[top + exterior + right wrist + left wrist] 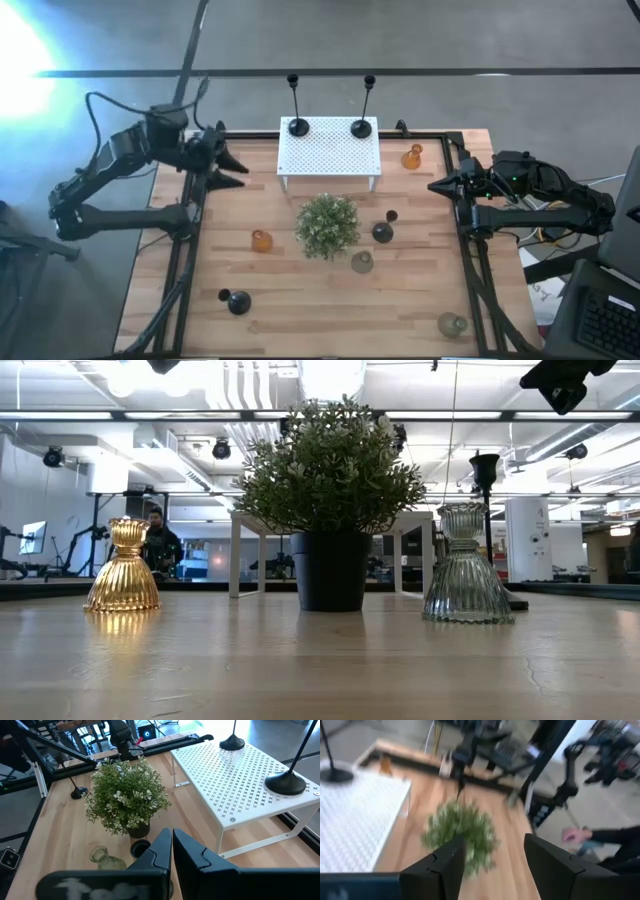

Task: Pick & Place candle stick holders
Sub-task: Move the bottom black candle holder to the top left of the table

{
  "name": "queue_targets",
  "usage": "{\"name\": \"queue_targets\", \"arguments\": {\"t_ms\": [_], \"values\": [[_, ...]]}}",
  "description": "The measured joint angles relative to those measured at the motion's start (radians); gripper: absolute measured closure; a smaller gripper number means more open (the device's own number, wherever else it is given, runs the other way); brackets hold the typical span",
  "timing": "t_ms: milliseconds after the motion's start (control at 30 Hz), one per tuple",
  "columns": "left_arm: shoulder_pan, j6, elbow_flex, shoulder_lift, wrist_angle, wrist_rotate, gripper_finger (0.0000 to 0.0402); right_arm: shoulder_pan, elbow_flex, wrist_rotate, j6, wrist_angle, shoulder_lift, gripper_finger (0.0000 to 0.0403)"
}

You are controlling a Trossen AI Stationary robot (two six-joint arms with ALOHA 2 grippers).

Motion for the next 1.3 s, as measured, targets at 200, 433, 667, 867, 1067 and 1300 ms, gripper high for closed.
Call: {"name": "queue_targets", "arguments": {"t_ms": [200, 433, 667, 867, 1067, 1300], "values": [[-0.117, -0.025, 0.0, 0.01, -0.168, -0.208, 0.0206, 0.0, 0.0, 0.0, 0.0, 0.0, 0.0, 0.039], [-0.216, -0.141, -0.015, 0.025, -0.305, -0.314, 0.0207, 0.0, 0.0, 0.0, 0.0, 0.0, 0.0, 0.039], [-0.291, -0.261, -0.089, 0.037, -0.336, -0.334, 0.0207, 0.0, 0.0, 0.0, 0.0, 0.0, 0.0, 0.039], [-0.39, -0.35, -0.136, 0.043, -0.408, -0.466, 0.0207, 0.0, 0.0, 0.0, 0.0, 0.0, 0.0, 0.039], [-0.464, -0.4, -0.186, 0.049, -0.394, -0.564, 0.0207, 0.0, 0.0, 0.0, 0.0, 0.0, 0.0, 0.039], [-0.475, -0.389, -0.287, 0.092, -0.334, -0.551, 0.0207, 0.0, 0.0, 0.0, 0.0, 0.0, 0.0, 0.039]]}}
